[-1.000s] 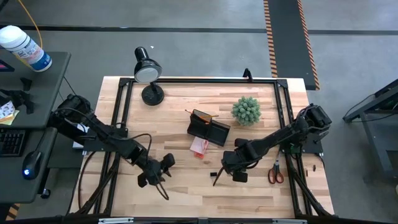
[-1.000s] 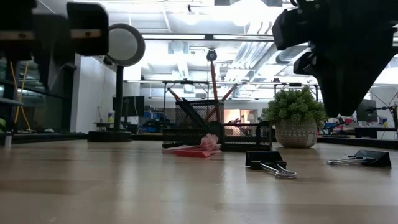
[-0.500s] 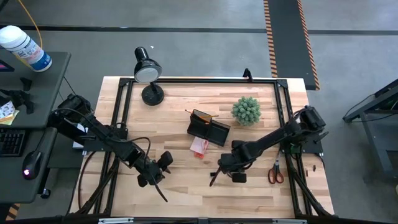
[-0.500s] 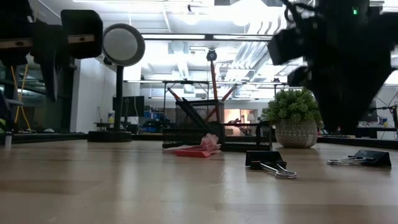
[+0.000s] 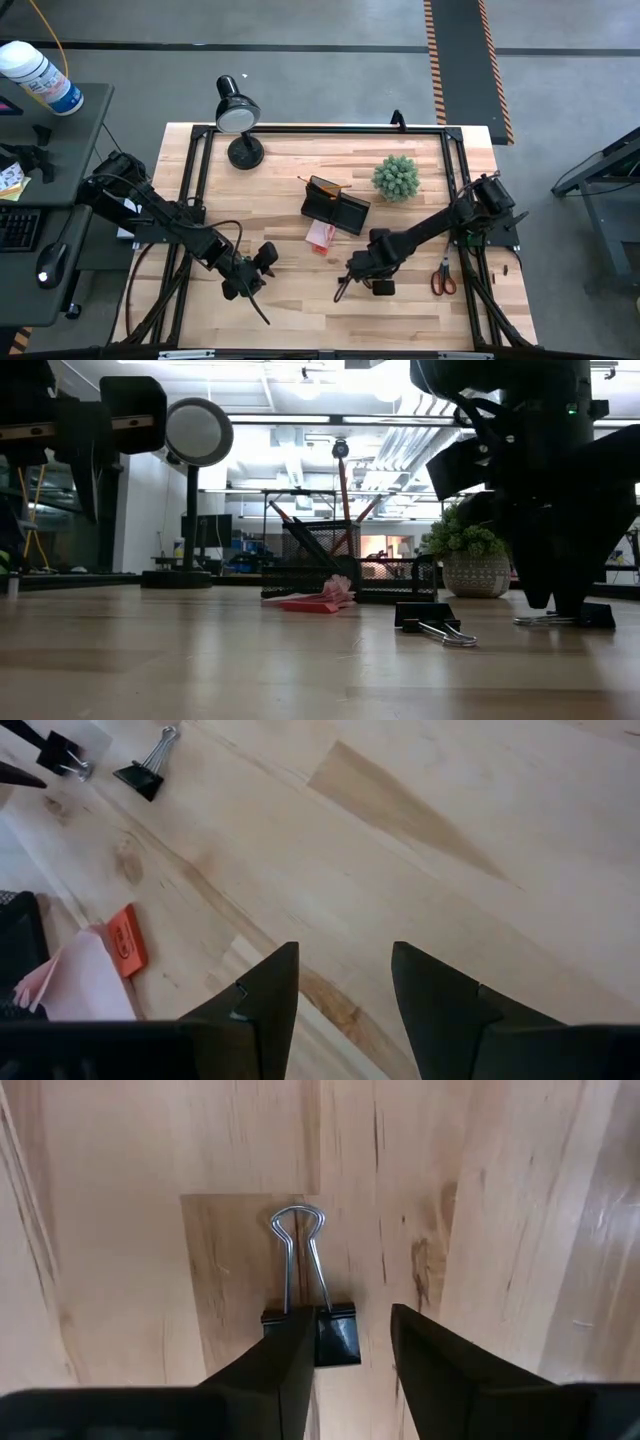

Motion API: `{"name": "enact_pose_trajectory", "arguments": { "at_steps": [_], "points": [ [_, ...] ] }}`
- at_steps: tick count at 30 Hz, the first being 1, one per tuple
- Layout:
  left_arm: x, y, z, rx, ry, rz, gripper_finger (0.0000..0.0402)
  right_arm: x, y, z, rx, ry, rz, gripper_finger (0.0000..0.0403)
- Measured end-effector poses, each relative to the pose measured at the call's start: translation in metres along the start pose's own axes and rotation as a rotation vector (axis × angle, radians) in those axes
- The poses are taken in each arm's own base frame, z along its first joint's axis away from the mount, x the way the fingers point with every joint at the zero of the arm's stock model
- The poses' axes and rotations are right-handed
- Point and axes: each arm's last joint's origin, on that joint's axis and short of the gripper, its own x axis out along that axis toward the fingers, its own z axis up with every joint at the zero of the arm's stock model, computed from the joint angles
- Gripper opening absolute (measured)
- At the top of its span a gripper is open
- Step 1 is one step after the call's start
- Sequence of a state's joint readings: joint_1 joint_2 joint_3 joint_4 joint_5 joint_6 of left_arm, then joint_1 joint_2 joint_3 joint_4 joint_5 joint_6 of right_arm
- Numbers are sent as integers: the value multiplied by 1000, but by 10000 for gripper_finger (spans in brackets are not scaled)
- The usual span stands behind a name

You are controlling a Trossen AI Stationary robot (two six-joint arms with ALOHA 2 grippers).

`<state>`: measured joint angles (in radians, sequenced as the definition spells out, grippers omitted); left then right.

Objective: Pick and place office supplies into organizer
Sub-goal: Put the right black binder clip into the black desk organizer

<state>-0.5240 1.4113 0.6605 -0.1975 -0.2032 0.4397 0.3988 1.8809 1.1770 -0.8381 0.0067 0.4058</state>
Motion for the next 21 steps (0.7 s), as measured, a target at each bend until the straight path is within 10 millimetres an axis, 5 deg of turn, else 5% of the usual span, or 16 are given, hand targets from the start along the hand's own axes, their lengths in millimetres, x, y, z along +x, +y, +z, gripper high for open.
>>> {"name": "enact_pose_trajectory", "arguments": {
  "at_steps": [21],
  "points": [
    [0, 0, 0, 0, 0, 0, 150, -8, 2, 5, 5, 8, 13, 128]
  ]
}}
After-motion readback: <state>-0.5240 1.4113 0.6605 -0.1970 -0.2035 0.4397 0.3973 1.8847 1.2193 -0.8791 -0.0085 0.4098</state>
